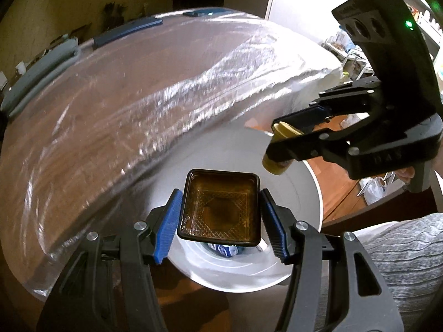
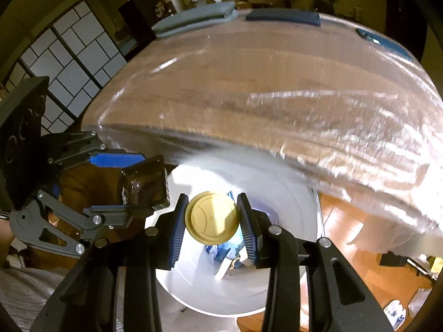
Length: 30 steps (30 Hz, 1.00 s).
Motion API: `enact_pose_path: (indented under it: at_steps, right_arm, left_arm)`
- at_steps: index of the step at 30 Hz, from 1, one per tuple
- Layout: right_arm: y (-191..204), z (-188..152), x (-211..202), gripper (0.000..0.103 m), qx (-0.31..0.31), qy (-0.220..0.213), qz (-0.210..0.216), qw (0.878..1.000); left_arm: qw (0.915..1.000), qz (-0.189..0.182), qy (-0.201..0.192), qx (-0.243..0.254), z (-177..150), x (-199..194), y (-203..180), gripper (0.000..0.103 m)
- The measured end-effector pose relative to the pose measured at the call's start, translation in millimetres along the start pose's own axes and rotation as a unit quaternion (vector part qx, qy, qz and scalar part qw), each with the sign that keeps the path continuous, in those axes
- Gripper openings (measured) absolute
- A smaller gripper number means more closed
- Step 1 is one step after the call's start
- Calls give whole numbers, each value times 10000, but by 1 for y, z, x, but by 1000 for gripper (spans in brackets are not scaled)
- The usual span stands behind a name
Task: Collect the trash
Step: 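Carry the brown tray and yellow cap off the table over the white bin, then open both tools to drop the tray and cap into the bin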
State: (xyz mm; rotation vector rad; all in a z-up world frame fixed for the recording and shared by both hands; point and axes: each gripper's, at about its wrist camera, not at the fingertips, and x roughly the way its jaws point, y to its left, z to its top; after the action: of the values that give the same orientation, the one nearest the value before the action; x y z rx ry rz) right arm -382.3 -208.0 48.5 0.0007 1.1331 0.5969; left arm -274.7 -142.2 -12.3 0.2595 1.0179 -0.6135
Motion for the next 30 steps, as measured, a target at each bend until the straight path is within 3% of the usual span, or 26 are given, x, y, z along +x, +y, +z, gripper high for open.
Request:
enact_pose_path:
  at_steps: [16,17,19,28,30]
  right_arm:
    - [-9,-29,49,37,222,463,-7,9987]
    - [-10,-30,49,38,233,471,-8,9986]
    - [-11,-31,50,54,277,493,6,9984]
    - [-16,-24,32,59,375,245,-18,9990]
    - [-16,-18,15,64,427,18,-3,9991]
  left_arm:
    - [9989,216,404,-39,-22,35,2,58]
    - [9989,195,428,-33,-21,37,1,59]
    - [9987,210,456,-20,-19,40,0,60]
    - [9991,232,326,-153,-16,21,4,65]
    - [9995,250,119,-162,-10,4,5,75]
